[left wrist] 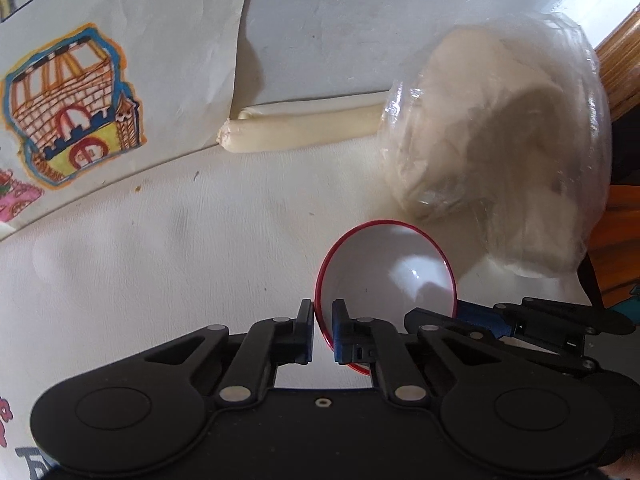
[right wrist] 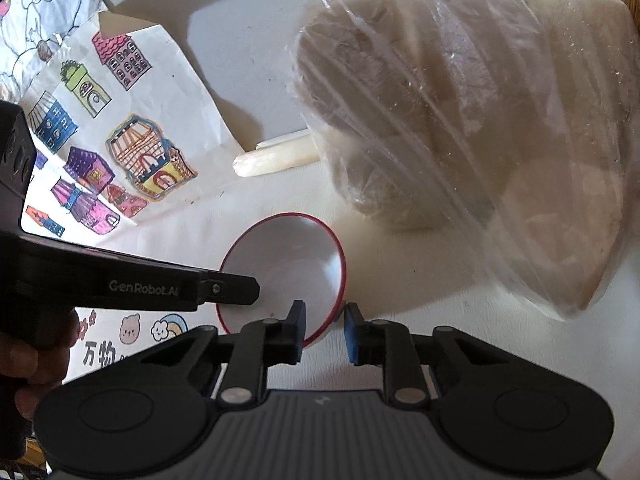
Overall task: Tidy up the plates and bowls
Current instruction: 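Lift the white bowl with both tools and carry it over the steel bowl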
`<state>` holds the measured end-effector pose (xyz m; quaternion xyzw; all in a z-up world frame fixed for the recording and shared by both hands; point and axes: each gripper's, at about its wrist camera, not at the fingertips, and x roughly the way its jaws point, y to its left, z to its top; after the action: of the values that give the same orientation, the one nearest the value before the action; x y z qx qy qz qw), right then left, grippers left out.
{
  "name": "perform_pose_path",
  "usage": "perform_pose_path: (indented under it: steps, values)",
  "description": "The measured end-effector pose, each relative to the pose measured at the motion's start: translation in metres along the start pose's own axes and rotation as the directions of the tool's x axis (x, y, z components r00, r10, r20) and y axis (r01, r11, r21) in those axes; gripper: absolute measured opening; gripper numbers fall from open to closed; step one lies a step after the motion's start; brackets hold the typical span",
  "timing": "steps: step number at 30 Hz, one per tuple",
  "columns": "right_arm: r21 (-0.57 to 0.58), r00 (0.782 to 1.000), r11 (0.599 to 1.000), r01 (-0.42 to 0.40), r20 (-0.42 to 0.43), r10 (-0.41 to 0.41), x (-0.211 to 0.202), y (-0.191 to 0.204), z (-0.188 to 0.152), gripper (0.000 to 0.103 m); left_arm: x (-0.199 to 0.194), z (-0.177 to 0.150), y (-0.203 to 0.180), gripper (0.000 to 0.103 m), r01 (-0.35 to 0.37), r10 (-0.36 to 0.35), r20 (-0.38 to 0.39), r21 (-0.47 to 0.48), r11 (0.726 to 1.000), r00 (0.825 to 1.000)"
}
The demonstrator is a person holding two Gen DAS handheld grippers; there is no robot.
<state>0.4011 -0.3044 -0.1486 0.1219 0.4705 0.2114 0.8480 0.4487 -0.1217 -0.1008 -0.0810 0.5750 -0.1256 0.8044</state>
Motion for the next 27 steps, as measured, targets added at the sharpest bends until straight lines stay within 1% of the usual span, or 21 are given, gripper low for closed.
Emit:
perform_pose_path:
  steps: [5, 9, 15, 21, 27]
  values:
    - [-0.027, 1.0, 1.0, 0.001, 0.014, -0.001, -0.016, 0.01, -0.005, 0.021, -0.016, -0.011, -0.001, 0.008, 0.014, -0.014, 0.032, -0.013, 1.0, 0.999]
    - [-0.037, 1.0, 0.999, -0.003, 0.025, 0.004, -0.032, 0.02, -0.011, 0.021, -0.032, -0.023, -0.006, 0.008, 0.026, -0.026, 0.063, 0.005, 1.0, 0.998]
    - [-0.054, 0.999, 0.999, 0.005, 0.038, -0.003, -0.056, 0.032, -0.026, 0.021, -0.054, -0.044, -0.01, 0.008, 0.059, -0.059, 0.093, 0.008, 0.998, 0.994]
    - [-0.067, 0.999, 0.998, 0.011, 0.054, -0.008, -0.078, 0.046, -0.042, 0.021, -0.078, -0.07, -0.009, 0.008, 0.092, -0.09, 0.122, -0.008, 0.996, 0.988]
    - [-0.115, 0.999, 0.993, 0.008, 0.047, -0.003, -0.093, 0.065, -0.056, 0.021, -0.099, -0.093, 0.0, 0.008, 0.112, -0.107, 0.15, -0.024, 0.993, 0.983]
